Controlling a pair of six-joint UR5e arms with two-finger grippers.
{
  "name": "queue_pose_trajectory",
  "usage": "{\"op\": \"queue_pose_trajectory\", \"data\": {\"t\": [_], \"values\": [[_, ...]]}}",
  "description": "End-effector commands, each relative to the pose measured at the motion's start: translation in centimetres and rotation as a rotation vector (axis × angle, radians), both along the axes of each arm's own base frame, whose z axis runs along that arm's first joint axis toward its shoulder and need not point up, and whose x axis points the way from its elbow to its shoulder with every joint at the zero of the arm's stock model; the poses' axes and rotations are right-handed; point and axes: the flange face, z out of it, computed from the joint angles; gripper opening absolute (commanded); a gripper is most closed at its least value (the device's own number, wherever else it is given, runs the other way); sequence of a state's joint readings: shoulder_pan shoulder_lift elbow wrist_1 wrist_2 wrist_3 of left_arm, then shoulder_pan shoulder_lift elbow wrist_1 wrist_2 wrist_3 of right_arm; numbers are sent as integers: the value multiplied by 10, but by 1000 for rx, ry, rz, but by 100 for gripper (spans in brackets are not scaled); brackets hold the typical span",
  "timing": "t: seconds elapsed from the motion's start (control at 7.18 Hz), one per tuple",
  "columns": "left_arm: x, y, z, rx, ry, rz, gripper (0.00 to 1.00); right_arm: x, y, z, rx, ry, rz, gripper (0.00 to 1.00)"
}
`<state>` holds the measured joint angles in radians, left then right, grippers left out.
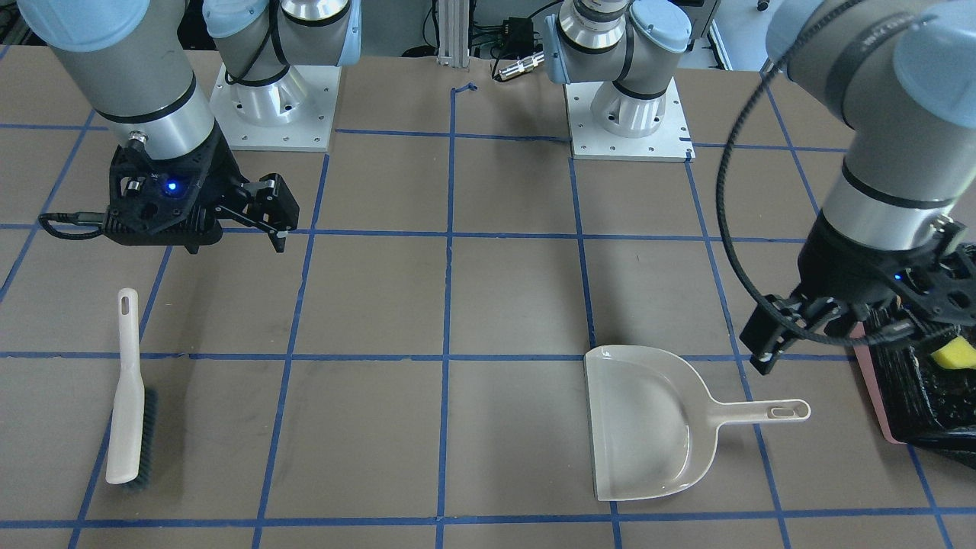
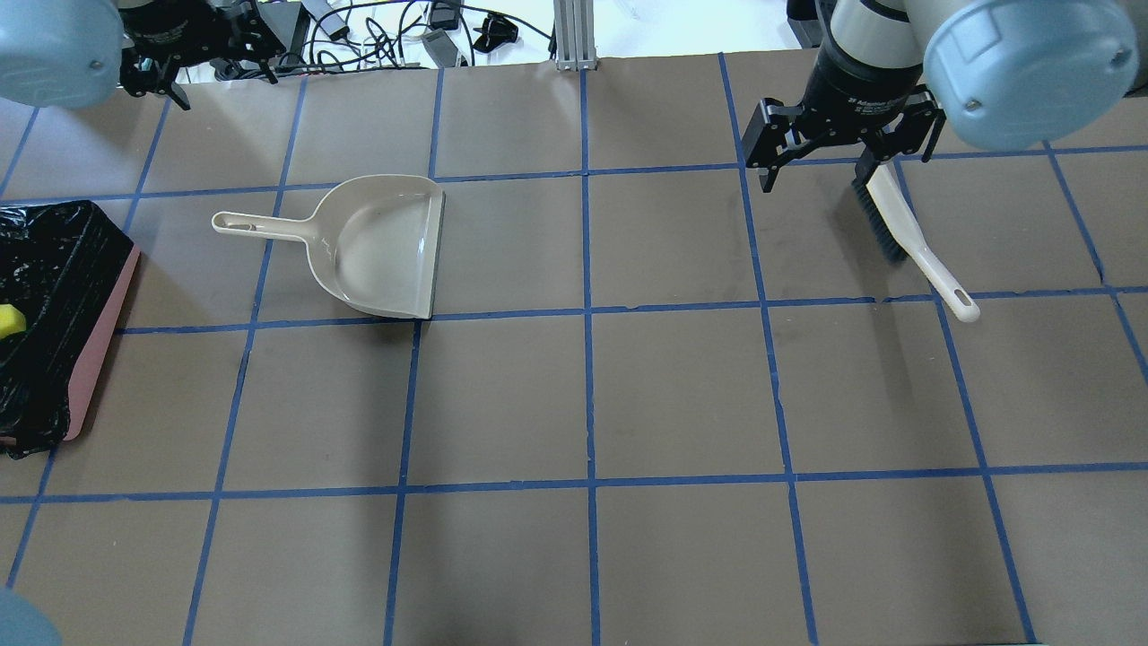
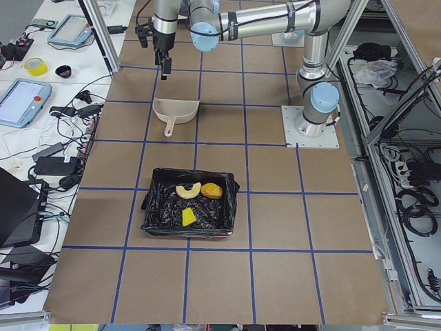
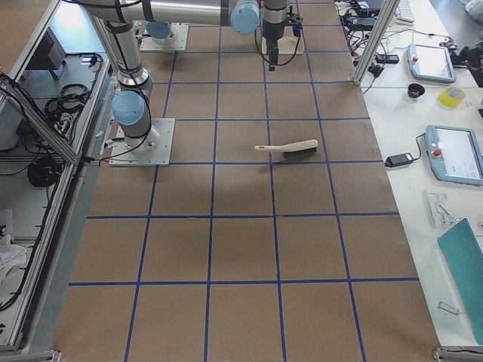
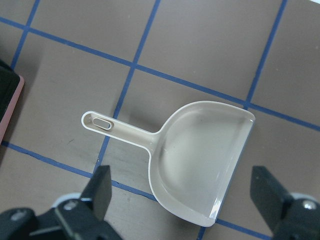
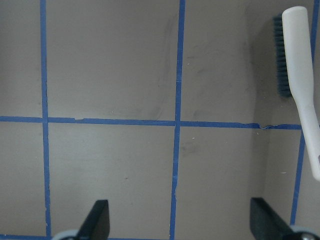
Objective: Sweep and dump trash into bin
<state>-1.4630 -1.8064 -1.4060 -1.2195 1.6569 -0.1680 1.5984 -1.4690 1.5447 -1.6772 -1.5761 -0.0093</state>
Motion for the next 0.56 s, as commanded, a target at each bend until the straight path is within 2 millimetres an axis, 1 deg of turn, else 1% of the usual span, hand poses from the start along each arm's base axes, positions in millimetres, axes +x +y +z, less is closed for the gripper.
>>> {"op": "queue_pose_trajectory", "data": {"t": [0.0, 0.14, 0.28, 0.42], "values": [[-63, 26, 9, 19, -23, -198, 100, 0, 0, 1, -3, -1, 0, 100], [-90, 47, 10, 94, -31, -246, 100, 0, 0, 1, -3, -1, 0, 100], [-103, 59, 15, 104, -47, -269, 100, -1, -1, 1, -5, 4, 4, 100], [-110, 68, 18, 109, -49, -314, 100, -1, -1, 2, -9, 3, 12, 100]]}}
